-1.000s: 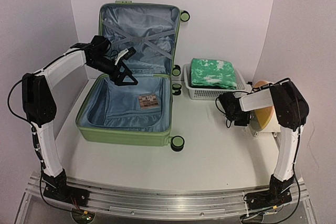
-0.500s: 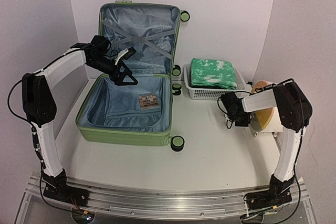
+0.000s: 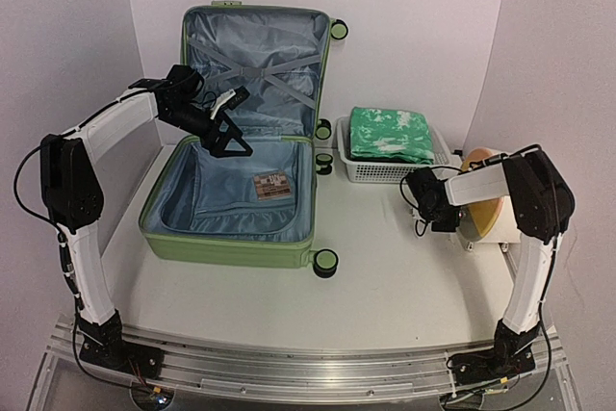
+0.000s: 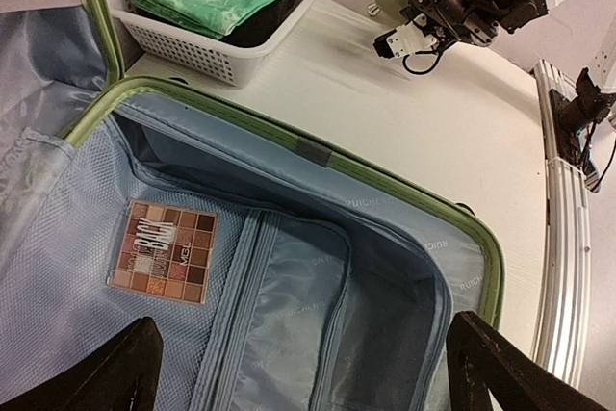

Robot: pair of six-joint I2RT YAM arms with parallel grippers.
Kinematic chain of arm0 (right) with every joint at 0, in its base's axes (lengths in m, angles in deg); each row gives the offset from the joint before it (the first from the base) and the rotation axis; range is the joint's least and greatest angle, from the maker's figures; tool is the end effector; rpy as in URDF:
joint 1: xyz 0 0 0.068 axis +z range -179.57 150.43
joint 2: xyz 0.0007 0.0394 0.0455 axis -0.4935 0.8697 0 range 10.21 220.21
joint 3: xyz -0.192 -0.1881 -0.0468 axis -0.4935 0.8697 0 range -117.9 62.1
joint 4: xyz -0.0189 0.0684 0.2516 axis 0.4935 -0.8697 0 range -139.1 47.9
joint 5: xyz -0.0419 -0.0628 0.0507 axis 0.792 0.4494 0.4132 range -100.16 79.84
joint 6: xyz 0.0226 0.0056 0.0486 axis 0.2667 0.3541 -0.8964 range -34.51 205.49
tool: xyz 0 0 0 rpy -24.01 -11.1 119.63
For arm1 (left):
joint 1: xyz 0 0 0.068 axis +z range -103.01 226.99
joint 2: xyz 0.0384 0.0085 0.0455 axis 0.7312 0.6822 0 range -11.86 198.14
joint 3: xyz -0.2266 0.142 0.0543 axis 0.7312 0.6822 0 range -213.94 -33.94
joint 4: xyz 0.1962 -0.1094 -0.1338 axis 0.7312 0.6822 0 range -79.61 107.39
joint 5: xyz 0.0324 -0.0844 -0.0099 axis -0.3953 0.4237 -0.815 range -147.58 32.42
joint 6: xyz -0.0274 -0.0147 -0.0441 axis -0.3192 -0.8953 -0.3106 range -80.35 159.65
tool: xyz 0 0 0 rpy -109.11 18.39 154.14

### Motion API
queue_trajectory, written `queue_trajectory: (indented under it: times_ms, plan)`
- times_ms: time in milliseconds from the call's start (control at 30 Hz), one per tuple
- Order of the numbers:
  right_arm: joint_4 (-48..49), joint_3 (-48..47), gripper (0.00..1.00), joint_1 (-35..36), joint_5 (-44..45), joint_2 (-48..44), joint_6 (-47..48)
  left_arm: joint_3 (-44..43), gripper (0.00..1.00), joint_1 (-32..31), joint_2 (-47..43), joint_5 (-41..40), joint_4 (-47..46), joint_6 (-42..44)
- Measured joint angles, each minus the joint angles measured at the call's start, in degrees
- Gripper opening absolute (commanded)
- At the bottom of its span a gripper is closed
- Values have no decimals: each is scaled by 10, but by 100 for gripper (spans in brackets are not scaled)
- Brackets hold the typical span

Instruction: Open, take out, and arrange the luggage

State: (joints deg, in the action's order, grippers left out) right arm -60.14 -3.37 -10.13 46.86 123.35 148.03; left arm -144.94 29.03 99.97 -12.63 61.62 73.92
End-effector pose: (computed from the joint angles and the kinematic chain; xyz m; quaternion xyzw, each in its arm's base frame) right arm 0.3602 0.0955 0.1304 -0.4877 0.7143 -0.5019 0.0005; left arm 0.3966 -0.1550 0.3368 0.4962 0.7299 -0.3152 0.3487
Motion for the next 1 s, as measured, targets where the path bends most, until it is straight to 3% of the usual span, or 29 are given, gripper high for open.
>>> queue_trajectory:
  times_ms: [533, 733, 800, 900, 1000]
  plan:
    - [-51, -68, 0, 54, 29, 52, -6, -3, 100, 0, 0, -1, 0, 3]
    - [-18, -136, 0, 101, 29, 78, 2, -3, 100, 0, 0, -1, 0, 3]
    - [-8, -151, 8, 115, 29, 81, 2, -3, 100, 0, 0, -1, 0, 3]
    - [-4, -162, 31, 122, 28, 83, -12, -3, 100, 0, 0, -2, 0, 3]
    - [-31, -189, 41, 115, 15, 83, -72, -3, 100, 0, 0, -2, 0, 3]
